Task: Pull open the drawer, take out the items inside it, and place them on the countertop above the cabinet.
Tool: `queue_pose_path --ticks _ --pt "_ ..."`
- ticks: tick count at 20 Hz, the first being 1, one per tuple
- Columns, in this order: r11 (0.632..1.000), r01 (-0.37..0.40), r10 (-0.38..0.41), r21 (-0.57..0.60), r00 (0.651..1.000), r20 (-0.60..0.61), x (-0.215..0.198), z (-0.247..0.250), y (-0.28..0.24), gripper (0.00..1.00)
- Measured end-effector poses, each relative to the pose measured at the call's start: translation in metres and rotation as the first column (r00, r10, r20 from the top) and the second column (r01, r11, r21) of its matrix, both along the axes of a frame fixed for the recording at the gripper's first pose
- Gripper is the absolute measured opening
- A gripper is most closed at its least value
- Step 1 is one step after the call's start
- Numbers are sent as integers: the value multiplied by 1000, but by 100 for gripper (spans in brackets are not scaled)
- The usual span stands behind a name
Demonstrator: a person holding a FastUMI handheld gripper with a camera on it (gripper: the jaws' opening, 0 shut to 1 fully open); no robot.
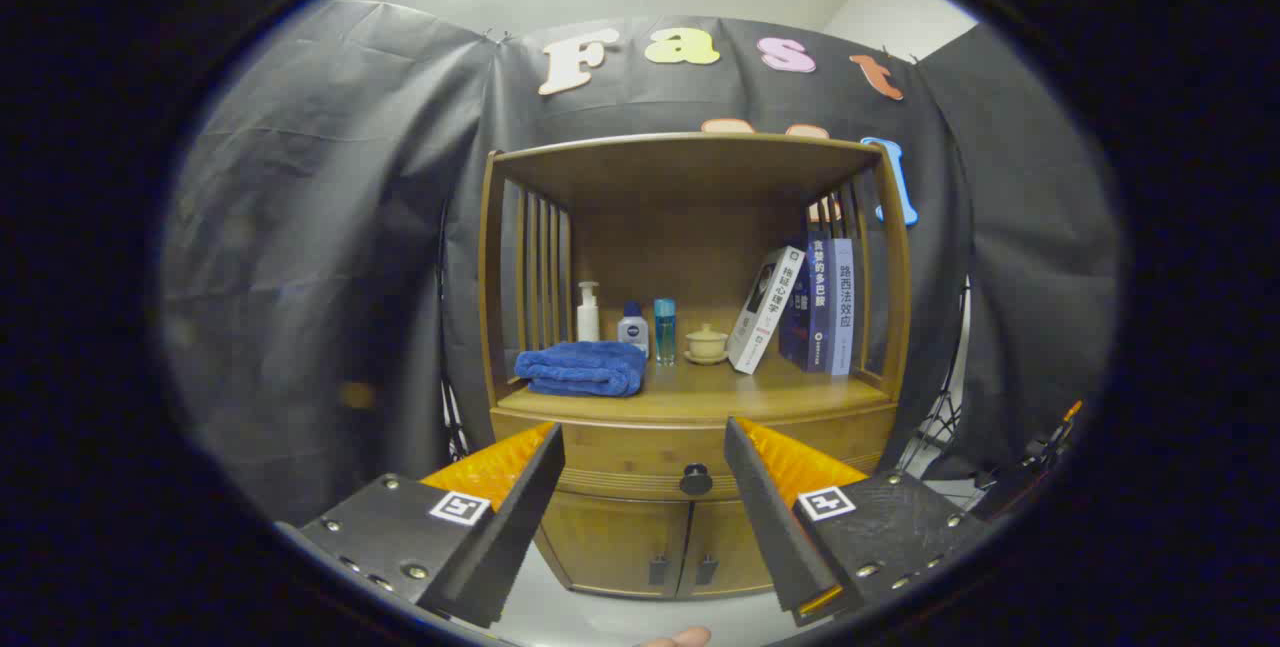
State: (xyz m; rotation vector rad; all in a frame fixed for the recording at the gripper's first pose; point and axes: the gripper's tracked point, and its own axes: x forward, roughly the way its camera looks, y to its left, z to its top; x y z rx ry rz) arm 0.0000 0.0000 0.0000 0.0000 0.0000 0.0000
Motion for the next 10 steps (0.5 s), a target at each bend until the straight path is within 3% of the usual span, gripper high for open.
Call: queue_pose_path --ticks 10 --pt "1000 0 0 -7 1000 14 -2 3 1 96"
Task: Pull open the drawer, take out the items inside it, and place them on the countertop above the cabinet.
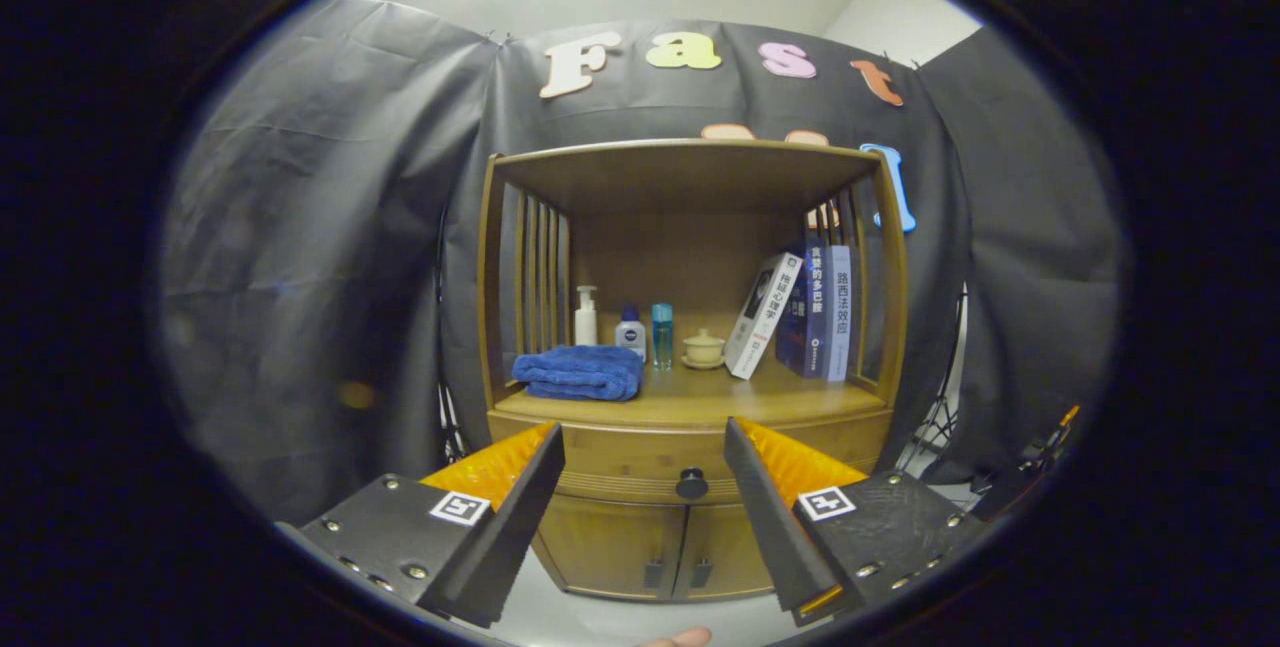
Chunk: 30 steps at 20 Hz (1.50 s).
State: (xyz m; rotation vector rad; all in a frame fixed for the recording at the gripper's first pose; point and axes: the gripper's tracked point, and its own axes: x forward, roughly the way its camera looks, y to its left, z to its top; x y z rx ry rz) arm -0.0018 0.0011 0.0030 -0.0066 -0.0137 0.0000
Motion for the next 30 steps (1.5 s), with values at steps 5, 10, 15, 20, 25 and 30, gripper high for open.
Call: queue_pose_path --ticks 5,10,15,20,25,30 --pt "1000 5 -5 21 1000 9 7 -9 -7 96" --pt "998 44 -45 36 999 18 31 -29 -20 96" --pt "994 108 -109 -14 993 -54 63 -74 -37 96" --pt "989 147 -148 -21 984 -97 103 -116 -54 96" --pt "986 165 -168 -31 974 -152 144 -153 -62 96" --pt "987 157 -161 -35 970 -180 181 -173 -62 89"
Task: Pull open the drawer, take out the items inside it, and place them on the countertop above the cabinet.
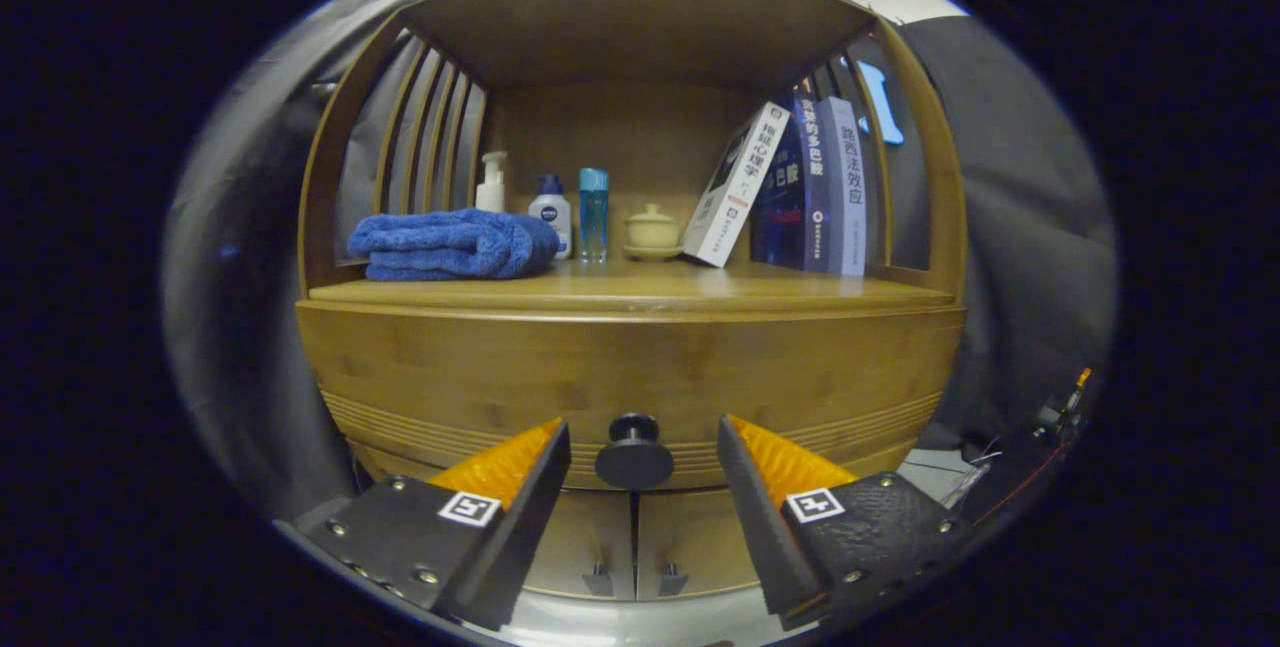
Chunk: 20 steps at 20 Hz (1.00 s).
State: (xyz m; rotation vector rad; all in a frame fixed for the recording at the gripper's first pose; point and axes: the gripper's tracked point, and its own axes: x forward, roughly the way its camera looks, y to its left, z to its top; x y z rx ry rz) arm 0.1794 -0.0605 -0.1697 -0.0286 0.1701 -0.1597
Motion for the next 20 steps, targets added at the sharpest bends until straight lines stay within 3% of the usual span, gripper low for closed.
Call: queue_pose_path --ticks 3,7,8,9,13,20 --pt "999 -7 5 -45 999 -45 13 -16 -1 80" --pt "998 -29 29 -63 1000 -5 13 -13 1 51" --pt "998 -23 24 -62 1000 11 16 -12 0 52" --pt "997 -19 20 -70 1000 14 15 -11 0 44" --pt "996 -2 1 -92 1000 -11 12 -14 0 42" --pt "999 45 -47 -26 997 -63 9 -19 -1 39"
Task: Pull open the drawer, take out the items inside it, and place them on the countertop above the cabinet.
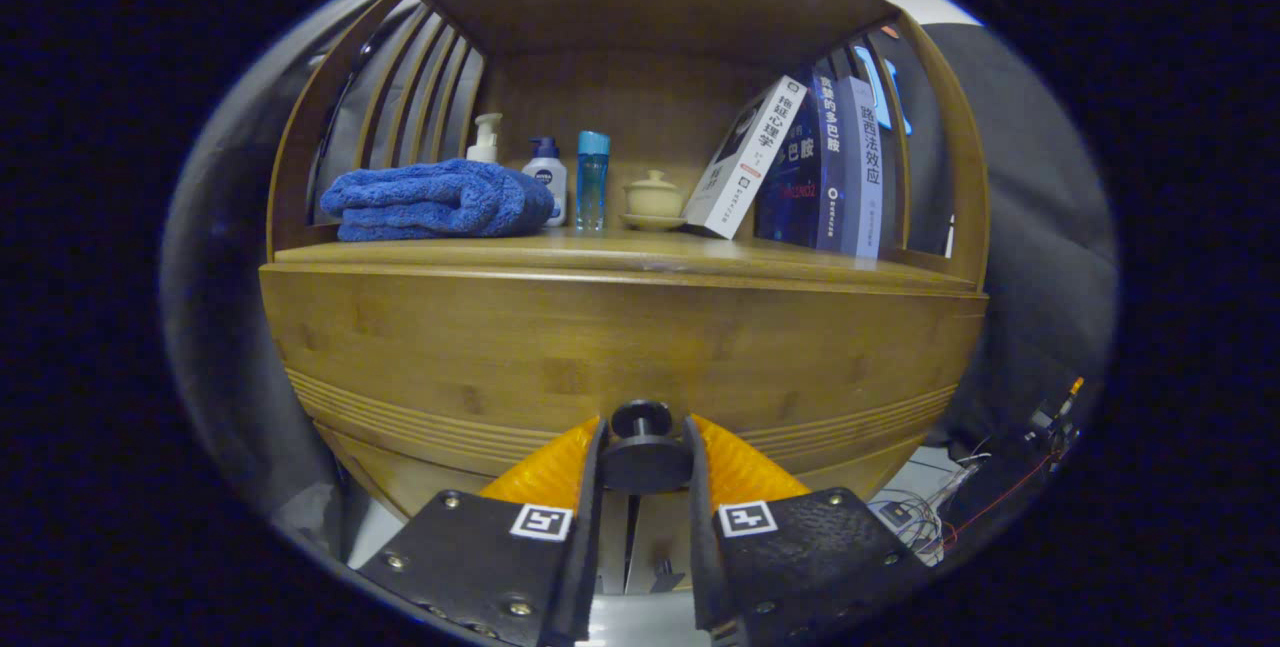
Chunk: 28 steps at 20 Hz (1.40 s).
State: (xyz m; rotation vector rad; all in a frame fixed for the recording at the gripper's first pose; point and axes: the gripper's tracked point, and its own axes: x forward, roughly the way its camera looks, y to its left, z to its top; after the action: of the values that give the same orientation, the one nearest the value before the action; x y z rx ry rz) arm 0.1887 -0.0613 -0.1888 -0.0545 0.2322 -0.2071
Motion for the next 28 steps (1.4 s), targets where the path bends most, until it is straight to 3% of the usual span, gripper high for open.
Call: queue_pose_path --ticks 5,7,8,10,14,17,21,24,25,28 --pt "998 -5 6 62 1000 -13 -19 -12 2 39" --pt "1000 -10 12 29 996 -91 -28 -28 5 21" --pt "999 -36 39 34 996 -75 -27 -34 15 12" --pt "998 -25 23 57 999 29 -26 -18 21 12" --pt "998 -7 9 63 1000 -28 -25 -23 12 11" --pt "999 17 -16 44 1000 -11 -25 -6 -1 72" --pt "996 8 -13 93 999 50 -16 13 -7 73" --pt "996 -31 32 81 999 -11 -4 2 0 52" --pt "999 -30 29 42 999 18 1 8 -1 45" --pt "1000 -20 20 -16 1000 18 -5 7 1 39"
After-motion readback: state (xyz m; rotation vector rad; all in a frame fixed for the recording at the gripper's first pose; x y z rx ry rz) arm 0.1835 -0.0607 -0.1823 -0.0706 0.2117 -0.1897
